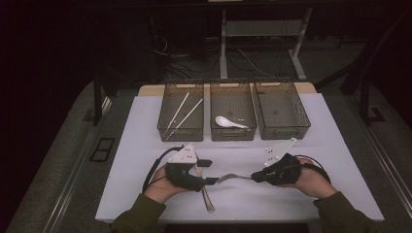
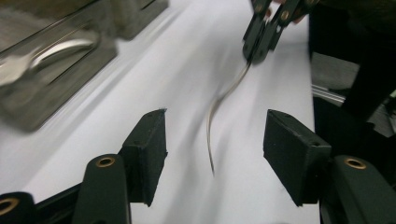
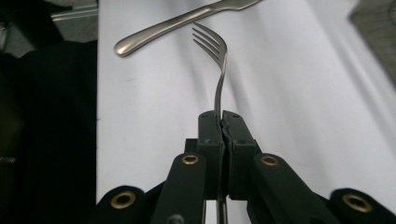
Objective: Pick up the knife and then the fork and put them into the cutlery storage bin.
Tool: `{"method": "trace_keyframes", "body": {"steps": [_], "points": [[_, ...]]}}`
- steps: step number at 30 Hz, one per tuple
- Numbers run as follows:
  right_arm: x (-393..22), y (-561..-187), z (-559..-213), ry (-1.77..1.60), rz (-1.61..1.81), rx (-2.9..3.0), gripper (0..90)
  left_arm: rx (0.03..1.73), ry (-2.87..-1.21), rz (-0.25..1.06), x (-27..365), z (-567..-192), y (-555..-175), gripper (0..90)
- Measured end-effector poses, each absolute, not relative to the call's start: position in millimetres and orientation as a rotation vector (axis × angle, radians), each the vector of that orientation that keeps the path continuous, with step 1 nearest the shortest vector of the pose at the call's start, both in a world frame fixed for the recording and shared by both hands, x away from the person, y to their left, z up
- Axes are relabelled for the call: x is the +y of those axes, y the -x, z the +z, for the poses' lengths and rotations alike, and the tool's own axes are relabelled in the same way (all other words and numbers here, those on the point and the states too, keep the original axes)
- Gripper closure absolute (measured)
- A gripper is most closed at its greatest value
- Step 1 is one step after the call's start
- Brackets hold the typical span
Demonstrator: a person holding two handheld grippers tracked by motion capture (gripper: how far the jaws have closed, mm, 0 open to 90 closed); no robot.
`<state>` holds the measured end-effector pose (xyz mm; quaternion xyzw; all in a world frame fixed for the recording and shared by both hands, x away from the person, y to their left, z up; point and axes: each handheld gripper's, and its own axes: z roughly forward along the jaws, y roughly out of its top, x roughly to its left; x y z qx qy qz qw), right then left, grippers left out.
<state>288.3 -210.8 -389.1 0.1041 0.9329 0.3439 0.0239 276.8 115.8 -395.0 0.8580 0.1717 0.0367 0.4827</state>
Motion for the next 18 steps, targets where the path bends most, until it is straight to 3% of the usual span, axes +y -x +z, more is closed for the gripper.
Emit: {"method": "trace_keyframes", "body": {"steps": [7, 18], "points": [[-220.5, -292.2, -382.4, -0.379, 1.098, 2.846, 87.1, 0.516, -2.049, 0.149, 143.8, -404.1, -264.8, 27.7], [-240.7, -301.9, -371.7, -0.547, 1.173, 2.74, 87.0, 0.606, -2.058, 0.194, 150.3, -427.6, -265.0, 7.7]]}}
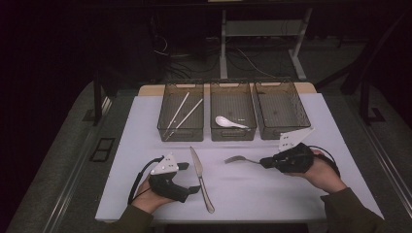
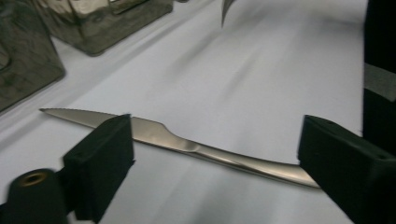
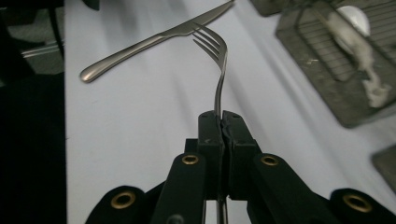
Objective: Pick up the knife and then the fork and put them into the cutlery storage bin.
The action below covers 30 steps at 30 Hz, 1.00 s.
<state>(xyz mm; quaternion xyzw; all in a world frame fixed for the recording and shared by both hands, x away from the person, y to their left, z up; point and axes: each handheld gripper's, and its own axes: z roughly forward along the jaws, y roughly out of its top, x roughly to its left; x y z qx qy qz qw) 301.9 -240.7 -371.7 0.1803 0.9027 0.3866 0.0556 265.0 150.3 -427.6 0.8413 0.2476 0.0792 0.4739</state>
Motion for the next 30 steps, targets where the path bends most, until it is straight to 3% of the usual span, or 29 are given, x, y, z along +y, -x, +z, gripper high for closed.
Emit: {"method": "trace_keyframes", "body": {"steps": [4, 30], "points": [[-249.3, -309.1, -367.3, -0.627, 1.192, 2.683, 87.0, 0.627, -2.048, 0.207, 152.7, -430.9, -268.0, 0.0], [-310.8, -384.8, -337.1, -1.082, 1.2, 2.273, 86.9, 0.647, -2.061, 0.261, 150.5, -428.3, -265.8, 0.0]]}}
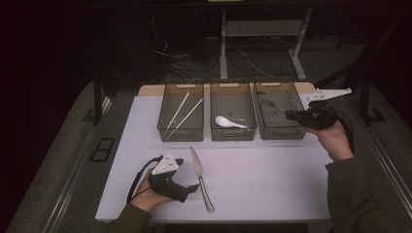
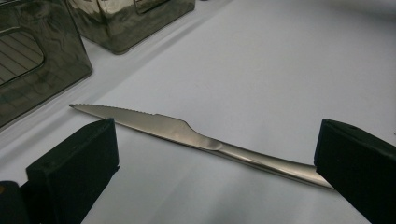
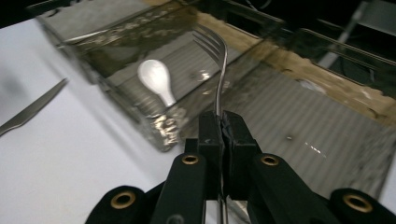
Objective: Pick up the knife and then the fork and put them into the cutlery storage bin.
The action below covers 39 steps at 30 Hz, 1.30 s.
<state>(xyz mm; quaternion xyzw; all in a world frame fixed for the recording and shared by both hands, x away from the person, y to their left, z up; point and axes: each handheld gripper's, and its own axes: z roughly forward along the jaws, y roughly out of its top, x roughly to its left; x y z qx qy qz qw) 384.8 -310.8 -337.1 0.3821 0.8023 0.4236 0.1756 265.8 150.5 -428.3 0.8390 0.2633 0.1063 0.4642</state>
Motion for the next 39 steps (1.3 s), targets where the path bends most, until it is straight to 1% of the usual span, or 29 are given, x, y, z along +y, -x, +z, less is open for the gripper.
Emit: {"method": "trace_keyframes", "body": {"steps": [7, 16, 23, 32, 35, 36, 39], "points": [[-316.6, -413.3, -343.4, -1.227, 1.119, 2.215, 86.9, 0.648, -2.055, 0.256, 150.3, -428.2, -265.5, 0.0], [-313.3, -445.5, -366.7, -1.327, 0.99, 2.241, 86.9, 0.642, -2.055, 0.245, 150.1, -427.9, -265.3, 0.0], [-309.6, -456.9, -385.5, -1.368, 0.862, 2.304, 86.9, 0.634, -2.06, 0.238, 148.8, -428.0, -265.2, 0.0], [-306.7, -459.7, -394.2, -1.374, 0.799, 2.347, 85.6, 0.624, -2.066, 0.237, 147.8, -427.7, -264.5, 0.0], [-309.7, -458.0, -391.1, -1.385, 0.848, 2.316, 80.2, 0.626, -2.064, 0.236, 148.1, -427.7, -264.7, 0.0], [-311.2, -457.1, -389.0, -1.397, 0.878, 2.303, 75.9, 0.625, -2.065, 0.237, 148.1, -427.6, -264.7, 0.0], [-316.2, -453.1, -381.8, -1.407, 0.945, 2.253, 66.6, 0.623, -2.067, 0.238, 147.9, -427.4, -264.4, 0.0]]}}
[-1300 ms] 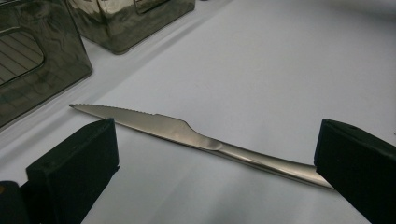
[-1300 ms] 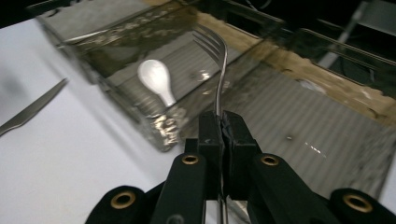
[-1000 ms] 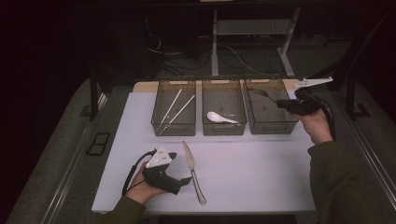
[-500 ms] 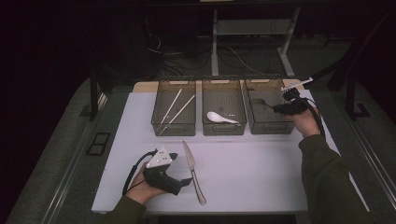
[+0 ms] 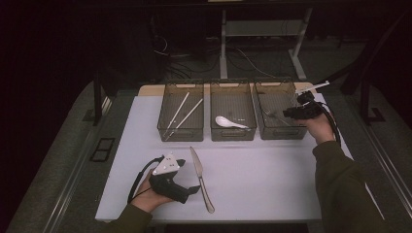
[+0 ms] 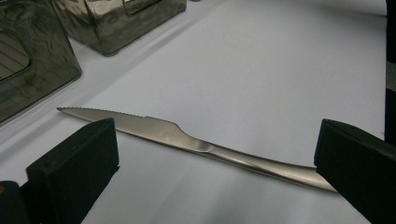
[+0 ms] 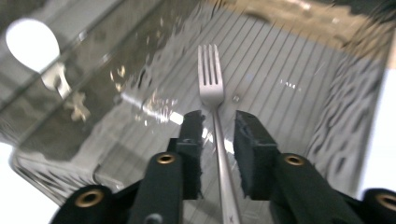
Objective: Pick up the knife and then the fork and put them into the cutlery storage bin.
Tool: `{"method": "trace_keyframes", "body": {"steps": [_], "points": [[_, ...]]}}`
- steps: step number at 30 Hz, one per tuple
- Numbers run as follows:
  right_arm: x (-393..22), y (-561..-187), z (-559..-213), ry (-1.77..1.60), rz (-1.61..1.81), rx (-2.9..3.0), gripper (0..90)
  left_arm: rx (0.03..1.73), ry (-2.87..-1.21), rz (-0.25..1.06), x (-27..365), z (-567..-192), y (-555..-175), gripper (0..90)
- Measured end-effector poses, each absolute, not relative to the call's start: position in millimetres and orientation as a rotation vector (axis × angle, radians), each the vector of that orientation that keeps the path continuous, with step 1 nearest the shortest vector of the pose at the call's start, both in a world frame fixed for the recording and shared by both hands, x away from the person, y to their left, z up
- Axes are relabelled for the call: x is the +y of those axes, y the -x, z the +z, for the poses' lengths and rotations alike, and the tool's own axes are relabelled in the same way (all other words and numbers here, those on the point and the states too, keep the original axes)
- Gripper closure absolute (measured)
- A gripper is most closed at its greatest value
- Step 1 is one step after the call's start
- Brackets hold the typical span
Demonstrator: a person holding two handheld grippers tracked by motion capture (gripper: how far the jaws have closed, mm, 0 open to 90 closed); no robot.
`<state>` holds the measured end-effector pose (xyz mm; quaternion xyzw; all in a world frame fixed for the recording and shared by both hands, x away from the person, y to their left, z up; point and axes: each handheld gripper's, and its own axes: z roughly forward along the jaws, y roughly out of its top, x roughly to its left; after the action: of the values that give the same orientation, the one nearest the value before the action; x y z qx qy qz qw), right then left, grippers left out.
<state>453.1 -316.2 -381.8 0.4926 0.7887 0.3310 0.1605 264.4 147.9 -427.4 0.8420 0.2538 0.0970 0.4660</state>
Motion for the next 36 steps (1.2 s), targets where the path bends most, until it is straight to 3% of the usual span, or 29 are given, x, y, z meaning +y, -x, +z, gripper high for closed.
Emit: {"method": "trace_keyframes", "body": {"steps": [4, 13, 25, 31, 36], "points": [[-320.8, -443.9, -372.5, -1.407, 1.044, 2.212, 55.0, 0.625, -2.067, 0.239, 147.9, -427.4, -264.3, 0.0], [-326.1, -402.6, -357.2, -1.313, 1.223, 2.196, 40.7, 0.628, -2.069, 0.238, 146.8, -427.6, -264.0, 0.0], [-317.0, -343.7, -367.3, -1.164, 1.324, 2.241, 34.7, 0.631, -2.076, 0.241, 144.8, -426.6, -262.5, 1.4], [-311.9, -319.4, -380.8, -1.123, 1.366, 2.258, 32.4, 0.623, -2.11, 0.25, 143.3, -425.0, -258.1, 19.2], [-309.4, -297.9, -397.9, -1.138, 1.34, 2.256, 28.8, 0.585, -2.182, 0.176, 139.0, -427.2, -257.5, 55.3]]}}
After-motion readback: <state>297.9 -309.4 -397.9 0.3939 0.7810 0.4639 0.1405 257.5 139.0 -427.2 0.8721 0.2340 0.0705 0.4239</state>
